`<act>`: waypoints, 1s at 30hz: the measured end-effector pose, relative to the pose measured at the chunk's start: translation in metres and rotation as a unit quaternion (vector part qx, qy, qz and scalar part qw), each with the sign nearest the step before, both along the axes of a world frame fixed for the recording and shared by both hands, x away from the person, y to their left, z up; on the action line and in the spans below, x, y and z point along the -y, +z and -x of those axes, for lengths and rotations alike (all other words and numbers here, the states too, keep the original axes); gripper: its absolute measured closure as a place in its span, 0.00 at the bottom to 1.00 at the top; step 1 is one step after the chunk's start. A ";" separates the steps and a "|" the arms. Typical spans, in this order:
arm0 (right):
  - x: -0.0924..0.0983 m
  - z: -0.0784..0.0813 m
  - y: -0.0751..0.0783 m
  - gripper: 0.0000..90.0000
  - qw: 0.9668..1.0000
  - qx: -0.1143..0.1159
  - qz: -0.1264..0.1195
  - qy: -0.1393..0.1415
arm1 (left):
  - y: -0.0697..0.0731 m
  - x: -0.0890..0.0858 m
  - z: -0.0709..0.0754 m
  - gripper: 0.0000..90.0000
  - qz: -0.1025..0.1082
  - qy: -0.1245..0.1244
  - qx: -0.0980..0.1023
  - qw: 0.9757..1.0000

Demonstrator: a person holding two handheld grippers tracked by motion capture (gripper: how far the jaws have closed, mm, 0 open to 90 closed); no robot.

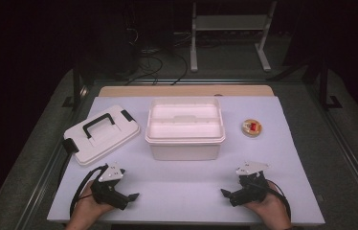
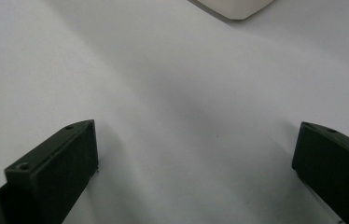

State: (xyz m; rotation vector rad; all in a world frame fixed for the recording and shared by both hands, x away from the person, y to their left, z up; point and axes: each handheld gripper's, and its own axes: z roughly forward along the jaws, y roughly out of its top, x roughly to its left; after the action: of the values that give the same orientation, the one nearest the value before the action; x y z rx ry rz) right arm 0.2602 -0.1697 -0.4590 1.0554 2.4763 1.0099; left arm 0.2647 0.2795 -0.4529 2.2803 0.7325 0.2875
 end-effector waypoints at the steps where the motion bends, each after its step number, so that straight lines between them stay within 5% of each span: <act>1: 0.000 0.000 0.000 0.00 1.000 0.000 0.000 -0.001 | 0.000 0.000 0.000 0.00 -0.001 -0.001 0.000 1.000; 3: 0.000 0.001 0.001 0.04 1.000 -0.002 0.000 -0.005 | 0.002 -0.003 0.000 0.05 0.002 -0.002 0.005 1.000; 6: 0.004 0.002 0.007 0.25 1.000 -0.002 -0.004 -0.007 | 0.006 -0.007 0.001 0.22 0.007 -0.003 0.007 1.000; 9: 0.005 0.001 0.008 0.29 1.000 -0.004 -0.002 -0.007 | 0.008 -0.008 0.000 0.31 0.007 -0.002 0.005 1.000; 12: 0.005 -0.001 0.015 0.55 1.000 -0.002 -0.015 -0.002 | 0.014 -0.010 -0.004 0.56 0.009 -0.004 -0.004 1.000; 13: 0.005 -0.001 0.015 0.55 1.000 -0.002 -0.015 -0.002 | 0.014 -0.010 -0.004 0.61 0.009 -0.004 -0.004 1.000; 14: 0.006 -0.002 0.017 0.66 1.000 0.001 -0.016 0.001 | 0.018 -0.009 -0.005 0.68 0.014 -0.005 -0.002 1.000; 16: 0.006 -0.003 0.019 0.71 1.000 0.001 -0.017 0.002 | 0.020 -0.009 -0.005 0.73 0.014 -0.002 -0.004 1.000; 20: 0.007 -0.007 0.023 0.97 1.000 0.005 -0.018 0.007 | 0.029 -0.007 -0.010 0.98 0.017 -0.002 -0.011 1.000; 30: 0.009 -0.022 0.041 1.00 0.999 0.016 -0.026 0.031 | 0.045 -0.003 -0.027 1.00 0.021 0.000 -0.005 1.000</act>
State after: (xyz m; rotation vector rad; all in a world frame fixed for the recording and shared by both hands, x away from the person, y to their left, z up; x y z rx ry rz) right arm 0.2818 -0.1789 -0.4181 0.9751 2.4847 1.1055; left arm 0.2919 0.2825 -0.4080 2.2441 0.7356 0.2595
